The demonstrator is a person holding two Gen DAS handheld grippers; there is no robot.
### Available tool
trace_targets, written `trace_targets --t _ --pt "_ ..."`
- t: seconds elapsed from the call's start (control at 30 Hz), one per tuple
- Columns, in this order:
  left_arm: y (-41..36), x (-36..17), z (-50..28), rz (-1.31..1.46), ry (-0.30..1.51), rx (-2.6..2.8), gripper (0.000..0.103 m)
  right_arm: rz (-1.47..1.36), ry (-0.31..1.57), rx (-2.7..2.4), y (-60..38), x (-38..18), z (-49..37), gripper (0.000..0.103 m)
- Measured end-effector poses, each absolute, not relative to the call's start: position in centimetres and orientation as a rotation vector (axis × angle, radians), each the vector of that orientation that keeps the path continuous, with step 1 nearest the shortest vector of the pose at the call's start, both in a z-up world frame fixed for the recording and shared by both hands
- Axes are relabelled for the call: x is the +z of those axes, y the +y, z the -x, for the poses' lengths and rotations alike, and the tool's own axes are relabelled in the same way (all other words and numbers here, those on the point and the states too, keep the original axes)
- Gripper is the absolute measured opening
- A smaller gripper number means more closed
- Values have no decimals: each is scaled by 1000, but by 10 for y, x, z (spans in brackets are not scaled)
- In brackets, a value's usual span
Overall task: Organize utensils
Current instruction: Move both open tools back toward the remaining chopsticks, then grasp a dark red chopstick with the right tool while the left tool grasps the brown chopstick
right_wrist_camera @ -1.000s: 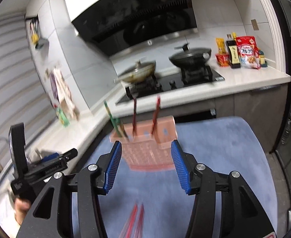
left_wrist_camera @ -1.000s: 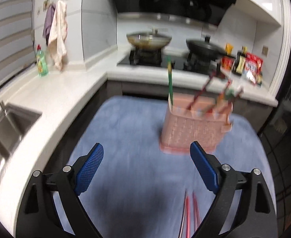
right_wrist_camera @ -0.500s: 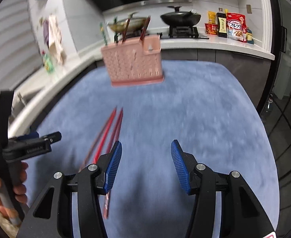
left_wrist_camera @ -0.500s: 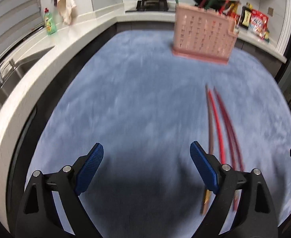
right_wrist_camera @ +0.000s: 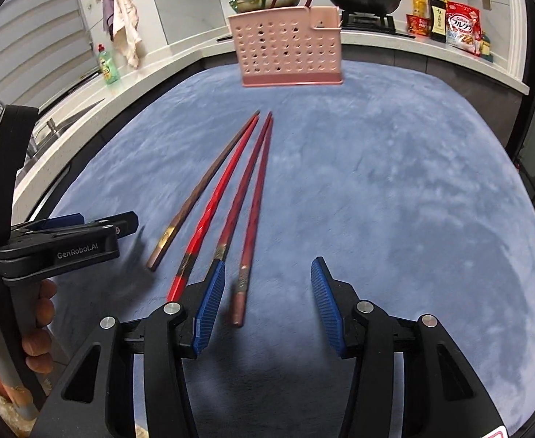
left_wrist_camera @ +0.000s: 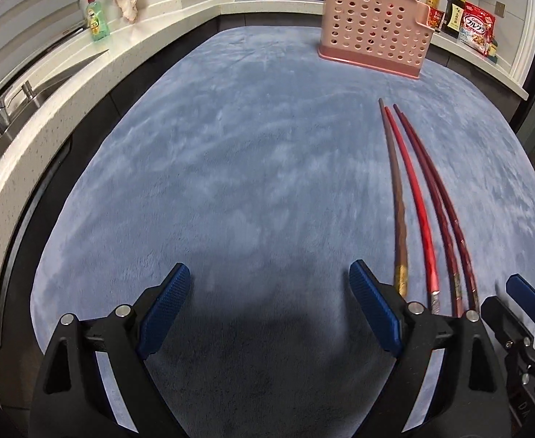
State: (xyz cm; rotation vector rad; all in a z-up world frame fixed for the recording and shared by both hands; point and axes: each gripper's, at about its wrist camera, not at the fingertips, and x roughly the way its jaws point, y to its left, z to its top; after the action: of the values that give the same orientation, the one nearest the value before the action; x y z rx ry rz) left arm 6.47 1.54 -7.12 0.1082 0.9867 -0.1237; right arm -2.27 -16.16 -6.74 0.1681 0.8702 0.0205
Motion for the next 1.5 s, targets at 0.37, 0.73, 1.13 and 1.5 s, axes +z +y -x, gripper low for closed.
trace_targets --t 0.37,0.73,1.13,1.5 --pt "19 -75 -60 -85 1004 -138 85 -146 883 4 -158 -79 15 31" --pt "9 -68 -53 -80 991 -188 88 -169 861 -61 -175 -82 16 7" --pt "-18 -77 -55 -89 996 -251 83 -228 867 -57 -184 -85 20 7" --pt "-27 -78 -50 -119 967 -315 37 -230 868 -56 -184 -85 20 7"
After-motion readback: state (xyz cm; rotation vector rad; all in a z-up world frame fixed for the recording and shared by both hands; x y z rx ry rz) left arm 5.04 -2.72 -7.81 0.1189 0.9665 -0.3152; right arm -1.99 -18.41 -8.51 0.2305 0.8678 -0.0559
